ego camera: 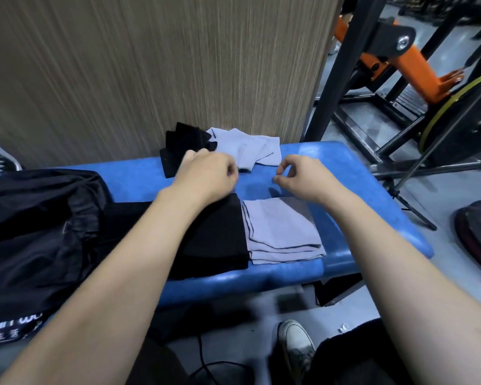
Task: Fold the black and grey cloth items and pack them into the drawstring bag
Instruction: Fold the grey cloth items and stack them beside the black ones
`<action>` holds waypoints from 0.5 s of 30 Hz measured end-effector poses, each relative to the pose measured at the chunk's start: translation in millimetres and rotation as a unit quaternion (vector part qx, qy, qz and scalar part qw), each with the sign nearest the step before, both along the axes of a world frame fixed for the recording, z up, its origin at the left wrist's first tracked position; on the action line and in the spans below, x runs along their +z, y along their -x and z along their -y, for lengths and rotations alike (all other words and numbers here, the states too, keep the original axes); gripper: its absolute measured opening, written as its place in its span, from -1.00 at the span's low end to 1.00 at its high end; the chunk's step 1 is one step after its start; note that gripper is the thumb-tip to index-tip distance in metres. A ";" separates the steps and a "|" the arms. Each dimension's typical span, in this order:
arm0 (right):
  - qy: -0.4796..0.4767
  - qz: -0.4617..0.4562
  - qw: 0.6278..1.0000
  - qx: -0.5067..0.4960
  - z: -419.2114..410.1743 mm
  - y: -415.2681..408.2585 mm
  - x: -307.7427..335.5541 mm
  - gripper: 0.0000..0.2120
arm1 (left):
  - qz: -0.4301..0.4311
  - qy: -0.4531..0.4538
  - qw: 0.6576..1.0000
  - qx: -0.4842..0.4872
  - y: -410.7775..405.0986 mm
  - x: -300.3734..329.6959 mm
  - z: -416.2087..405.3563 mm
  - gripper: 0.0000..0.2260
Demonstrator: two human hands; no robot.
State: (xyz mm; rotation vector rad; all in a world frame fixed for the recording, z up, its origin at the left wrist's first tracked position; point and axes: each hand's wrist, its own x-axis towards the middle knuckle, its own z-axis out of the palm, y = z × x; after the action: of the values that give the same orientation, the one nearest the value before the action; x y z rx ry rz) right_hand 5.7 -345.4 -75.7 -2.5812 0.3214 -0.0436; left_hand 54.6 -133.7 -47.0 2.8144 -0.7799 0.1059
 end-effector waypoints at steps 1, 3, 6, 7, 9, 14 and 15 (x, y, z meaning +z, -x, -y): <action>0.005 0.001 1.000 0.005 -5.5 -6.1 -2.0 -0.89 | -0.011 -0.002 1.000 0.016 -8.1 0.5 -6.3 -0.81; 0.018 0.009 1.000 0.016 -17.8 -16.9 -3.8 -0.88 | -0.036 0.008 0.998 0.047 -23.0 0.5 -20.3 -0.85; 0.025 0.044 0.998 0.038 -36.0 -30.7 -5.5 -0.87 | -0.067 0.014 0.994 0.079 -39.3 -3.0 -38.8 -0.88; 0.017 0.059 0.997 0.049 -41.8 -34.7 -5.9 -0.86 | -0.071 0.011 0.994 0.087 -42.2 -4.0 -43.9 -0.88; -0.004 0.079 0.994 0.078 -53.0 -42.7 -7.7 -0.84 | -0.088 0.013 0.991 0.096 -44.4 -5.0 -51.7 -0.84; -0.075 0.071 0.983 0.154 -84.8 -60.9 -5.0 -0.77 | -0.119 0.020 0.988 0.101 -45.6 -4.3 -64.1 -0.78; -0.097 0.066 0.979 0.166 -90.6 -63.2 -4.4 -0.74 | -0.127 0.020 0.986 0.109 -45.9 -5.2 -67.4 -0.78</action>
State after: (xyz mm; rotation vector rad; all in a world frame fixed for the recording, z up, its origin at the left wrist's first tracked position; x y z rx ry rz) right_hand 68.9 -254.8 -80.1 -2.3907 -0.1490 -0.0602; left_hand 100.5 -66.3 -52.2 2.7892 -0.4090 -0.1975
